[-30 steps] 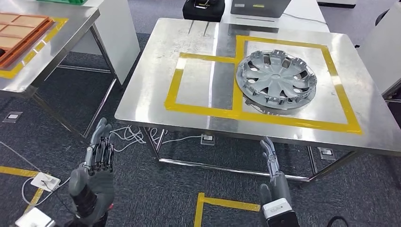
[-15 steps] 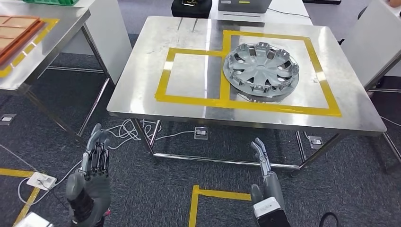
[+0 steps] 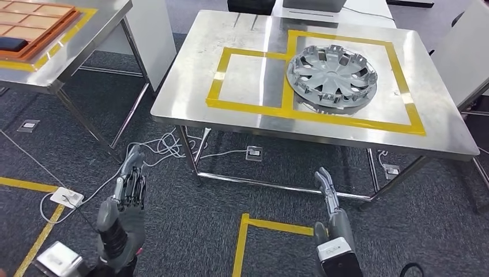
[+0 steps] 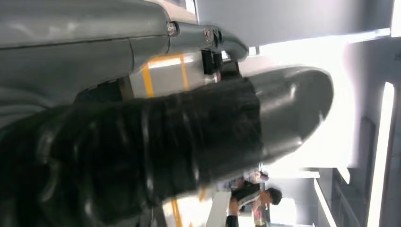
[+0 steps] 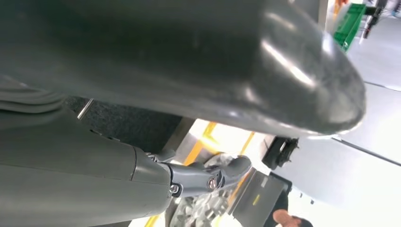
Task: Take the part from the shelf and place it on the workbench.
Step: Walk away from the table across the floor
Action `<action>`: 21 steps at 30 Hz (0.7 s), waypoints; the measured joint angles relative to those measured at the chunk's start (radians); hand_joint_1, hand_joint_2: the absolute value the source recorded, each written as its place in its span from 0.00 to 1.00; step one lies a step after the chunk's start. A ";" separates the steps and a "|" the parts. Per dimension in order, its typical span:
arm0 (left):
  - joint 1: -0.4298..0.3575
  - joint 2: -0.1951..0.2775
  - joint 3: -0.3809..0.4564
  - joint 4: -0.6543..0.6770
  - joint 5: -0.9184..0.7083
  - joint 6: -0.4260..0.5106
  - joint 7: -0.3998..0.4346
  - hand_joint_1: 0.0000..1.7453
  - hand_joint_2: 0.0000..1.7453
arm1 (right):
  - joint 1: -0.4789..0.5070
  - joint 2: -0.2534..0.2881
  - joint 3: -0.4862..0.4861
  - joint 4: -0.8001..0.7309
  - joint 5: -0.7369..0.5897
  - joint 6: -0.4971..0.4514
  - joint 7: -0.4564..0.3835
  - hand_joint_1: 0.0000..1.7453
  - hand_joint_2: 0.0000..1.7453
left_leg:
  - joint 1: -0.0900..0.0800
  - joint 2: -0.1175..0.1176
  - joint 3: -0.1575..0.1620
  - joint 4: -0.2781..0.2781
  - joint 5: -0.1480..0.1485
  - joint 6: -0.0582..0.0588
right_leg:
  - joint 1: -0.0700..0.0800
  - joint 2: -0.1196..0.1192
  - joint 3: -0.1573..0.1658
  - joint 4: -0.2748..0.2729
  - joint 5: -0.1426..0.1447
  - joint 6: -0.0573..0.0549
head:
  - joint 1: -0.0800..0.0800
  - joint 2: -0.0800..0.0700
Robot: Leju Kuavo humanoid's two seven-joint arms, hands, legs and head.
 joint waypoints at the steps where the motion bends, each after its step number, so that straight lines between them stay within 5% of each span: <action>1: -0.001 0.000 0.000 -0.001 0.000 -0.001 0.002 0.00 0.00 | -0.001 0.000 0.000 0.000 0.000 0.001 0.001 0.00 0.00 | 0.001 0.000 -0.001 -0.002 0.007 -0.007 | 0.003 0.000 -0.004 -0.002 0.005 -0.008 | 0.000 0.000; 3: -0.001 0.000 0.001 -0.003 -0.001 -0.002 0.004 0.00 0.00 | -0.004 0.000 0.000 0.000 0.000 0.004 0.002 0.00 0.00 | 0.004 -0.001 -0.007 0.006 -0.001 -0.019 | 0.001 -0.005 -0.015 -0.010 0.019 -0.026 | -0.001 0.000; 5: -0.001 0.000 0.002 -0.006 -0.001 -0.002 0.005 0.00 0.00 | -0.007 0.000 0.000 0.000 0.000 0.006 0.003 0.00 0.00 | 0.005 -0.002 -0.031 0.069 -0.074 -0.025 | -0.002 -0.010 -0.028 -0.019 0.039 -0.043 | -0.010 0.000; 7: 0.000 0.000 0.002 -0.006 -0.001 -0.003 0.005 0.00 0.00 | -0.008 0.000 0.001 0.000 0.000 0.007 0.004 0.00 0.00 | 0.005 -0.003 -0.060 0.188 -0.168 -0.029 | 0.001 -0.012 -0.046 -0.018 0.058 -0.051 | -0.021 0.000; 8: 0.000 0.000 0.002 -0.006 -0.001 -0.004 0.005 0.00 0.00 | -0.008 0.000 0.001 0.000 0.000 0.007 0.004 0.00 0.00 | 0.005 -0.003 -0.065 0.239 -0.188 -0.031 | 0.002 -0.012 -0.057 -0.016 0.069 -0.052 | -0.024 0.000; 10: 0.000 0.000 0.003 -0.006 -0.001 -0.004 0.006 0.00 0.00 | -0.008 0.000 0.002 0.000 0.000 0.007 0.004 0.00 0.00 | 0.005 -0.002 -0.038 0.261 -0.158 -0.031 | 0.003 -0.013 -0.083 -0.010 0.089 -0.050 | -0.032 0.000; 12: -0.001 0.000 0.003 -0.006 -0.001 -0.004 0.006 0.00 0.00 | -0.008 0.000 0.002 0.000 0.000 0.007 0.004 0.00 0.00 | 0.005 -0.002 0.045 0.160 -0.113 -0.024 | 0.003 -0.012 -0.110 -0.001 0.106 -0.044 | -0.042 0.000; 14: -0.002 0.000 0.004 -0.007 -0.001 -0.004 0.006 0.00 0.00 | -0.009 0.000 0.002 0.000 0.000 0.007 0.004 0.00 0.00 | 0.001 -0.002 0.127 0.041 -0.116 -0.016 | 0.005 -0.012 -0.127 0.008 0.119 -0.033 | -0.050 0.000; 17: -0.002 0.000 0.006 -0.009 -0.001 -0.004 0.005 0.00 0.00 | -0.011 0.000 0.002 0.000 0.000 0.007 0.004 0.00 0.00 | -0.002 -0.002 0.139 -0.011 -0.130 -0.002 | 0.005 -0.013 -0.140 0.011 0.141 -0.015 | -0.050 0.000; 19: -0.002 0.000 0.008 -0.009 0.000 -0.005 0.007 0.00 0.00 | -0.010 -0.001 0.002 0.000 0.000 0.007 0.005 0.00 0.00 | 0.001 0.000 0.124 -0.018 -0.117 0.014 | 0.002 -0.010 -0.155 0.034 0.111 -0.004 | -0.045 0.000; 21: -0.002 0.000 0.008 -0.011 0.002 -0.006 0.009 0.00 0.00 | -0.010 -0.002 0.003 0.000 0.001 0.007 0.008 0.00 0.00 | 0.002 0.002 0.106 -0.019 -0.097 0.025 | -0.001 -0.007 -0.179 0.122 0.016 0.005 | -0.032 0.000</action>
